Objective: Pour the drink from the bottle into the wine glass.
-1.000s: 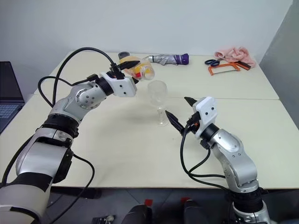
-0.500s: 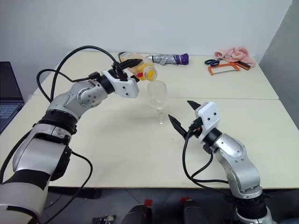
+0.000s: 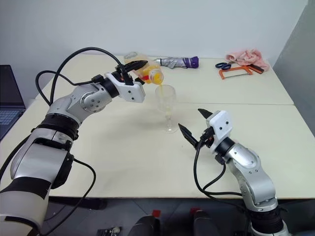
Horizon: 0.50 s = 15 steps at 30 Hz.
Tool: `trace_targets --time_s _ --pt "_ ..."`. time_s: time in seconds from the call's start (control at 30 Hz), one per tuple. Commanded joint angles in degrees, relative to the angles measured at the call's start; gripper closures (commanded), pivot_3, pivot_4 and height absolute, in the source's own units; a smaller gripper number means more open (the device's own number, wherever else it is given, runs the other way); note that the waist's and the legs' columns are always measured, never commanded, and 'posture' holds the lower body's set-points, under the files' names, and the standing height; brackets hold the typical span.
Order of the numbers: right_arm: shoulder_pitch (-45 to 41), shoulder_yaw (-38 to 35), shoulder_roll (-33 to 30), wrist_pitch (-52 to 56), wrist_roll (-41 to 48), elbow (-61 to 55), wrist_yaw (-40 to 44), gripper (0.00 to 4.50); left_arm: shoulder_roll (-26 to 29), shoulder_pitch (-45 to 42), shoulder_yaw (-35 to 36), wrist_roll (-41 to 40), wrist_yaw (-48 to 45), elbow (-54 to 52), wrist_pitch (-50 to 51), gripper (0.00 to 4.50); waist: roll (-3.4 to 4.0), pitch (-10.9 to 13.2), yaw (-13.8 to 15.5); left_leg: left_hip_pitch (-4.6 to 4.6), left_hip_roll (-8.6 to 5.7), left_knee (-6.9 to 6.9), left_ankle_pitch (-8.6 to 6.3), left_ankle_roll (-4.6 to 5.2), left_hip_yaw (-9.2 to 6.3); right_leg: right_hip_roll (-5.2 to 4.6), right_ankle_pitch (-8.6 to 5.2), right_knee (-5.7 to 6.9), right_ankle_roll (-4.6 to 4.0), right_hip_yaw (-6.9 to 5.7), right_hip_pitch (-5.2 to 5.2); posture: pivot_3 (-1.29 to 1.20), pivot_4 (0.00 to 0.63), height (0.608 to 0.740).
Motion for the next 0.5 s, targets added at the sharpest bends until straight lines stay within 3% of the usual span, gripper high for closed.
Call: trace_targets --time_s 0.03,0.5 --pt "0.2 -0.7 -0.3 -1.0 0.6 -3.3 0.2 0.0 1.0 -3.2 0.1 0.2 2.1 -0.4 -0.6 2.82 0.0 0.0 0.0 0.0 0.0 0.0 0.0 0.0 0.0 0.0 0.0 0.0 0.0 0.0 0.0 0.0 0.15 0.74" --pt "1.5 -0.3 -0.1 -0.5 0.7 -4.6 0.0 0.0 1.2 -4.9 -1.6 2.5 5.0 1.8 -1.3 2.82 0.0 0.0 0.0 0.0 0.0 0.01 0.0 0.0 0.01 0.0 0.0 0.01 0.0 0.0 0.0 0.0 0.15 0.74"
